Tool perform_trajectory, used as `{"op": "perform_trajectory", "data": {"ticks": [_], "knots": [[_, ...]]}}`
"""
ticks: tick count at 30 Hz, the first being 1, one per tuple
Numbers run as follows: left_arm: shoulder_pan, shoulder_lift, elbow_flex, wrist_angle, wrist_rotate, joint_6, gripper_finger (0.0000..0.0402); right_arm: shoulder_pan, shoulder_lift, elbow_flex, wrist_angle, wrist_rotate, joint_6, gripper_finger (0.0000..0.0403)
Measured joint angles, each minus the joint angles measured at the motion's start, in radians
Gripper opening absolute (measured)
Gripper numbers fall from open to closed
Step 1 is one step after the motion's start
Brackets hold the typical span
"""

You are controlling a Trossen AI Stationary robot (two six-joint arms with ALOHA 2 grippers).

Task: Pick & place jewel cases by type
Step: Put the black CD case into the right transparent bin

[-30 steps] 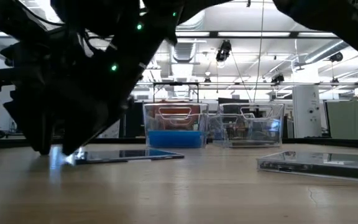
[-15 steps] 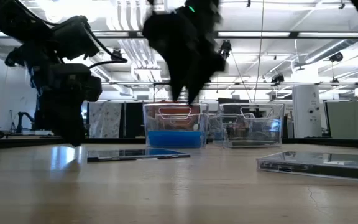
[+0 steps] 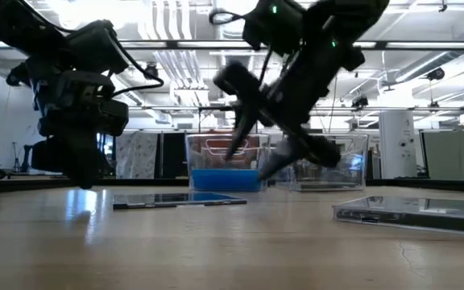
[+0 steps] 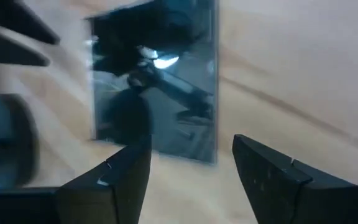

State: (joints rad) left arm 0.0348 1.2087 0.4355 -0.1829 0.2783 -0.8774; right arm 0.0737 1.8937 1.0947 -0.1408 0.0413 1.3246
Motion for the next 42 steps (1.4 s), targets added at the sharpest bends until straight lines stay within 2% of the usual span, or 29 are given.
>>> {"op": "perform_trajectory", "data": {"ticks": [4, 7, 10, 14, 17, 21, 32, 39, 41, 42], "knots": [[-0.014, 0.029, 0.0, 0.035, 0.01, -0.023, 0.0117, -0.012, 0.069, 0.026, 0.094, -0.01, 0.01, 0.0222], [-0.023, 0.072, -0.001, 0.091, 0.01, -0.054, 0.0117, -0.011, 0.127, 0.086, 0.056, -0.021, -0.015, 0.0222], [-0.024, 0.117, -0.007, 0.121, 0.001, -0.186, 0.0117, -0.005, 0.167, 0.132, 0.047, -0.04, -0.024, 0.0222], [-0.03, 0.12, -0.014, 0.139, -0.062, -0.336, 0.0117, -0.003, 0.175, 0.147, 0.026, -0.041, -0.026, 0.0222], [-0.028, 0.109, -0.017, 0.142, -0.116, -0.388, 0.0117, -0.001, 0.17, 0.142, 0.027, -0.041, -0.027, 0.0221], [-0.029, 0.109, -0.028, 0.168, -0.132, -0.457, 0.0117, 0.009, 0.168, 0.143, 0.026, -0.045, -0.034, 0.0221], [-0.032, 0.142, -0.032, 0.253, -0.157, -0.436, 0.0117, 0.087, 0.168, 0.141, 0.021, -0.086, 0.006, 0.0221], [-0.028, 0.132, -0.037, 0.456, -0.162, -0.429, 0.0117, 0.134, 0.168, 0.139, 0.007, -0.135, 0.029, 0.0221], [-0.029, 0.128, -0.036, 0.5, -0.116, -0.43, 0.0117, 0.145, 0.168, 0.139, 0.006, -0.142, 0.03, 0.0221], [-0.031, 0.128, -0.033, 0.533, -0.06, -0.431, 0.0117, 0.149, 0.168, 0.139, 0.008, -0.139, 0.028, 0.0221]]}}
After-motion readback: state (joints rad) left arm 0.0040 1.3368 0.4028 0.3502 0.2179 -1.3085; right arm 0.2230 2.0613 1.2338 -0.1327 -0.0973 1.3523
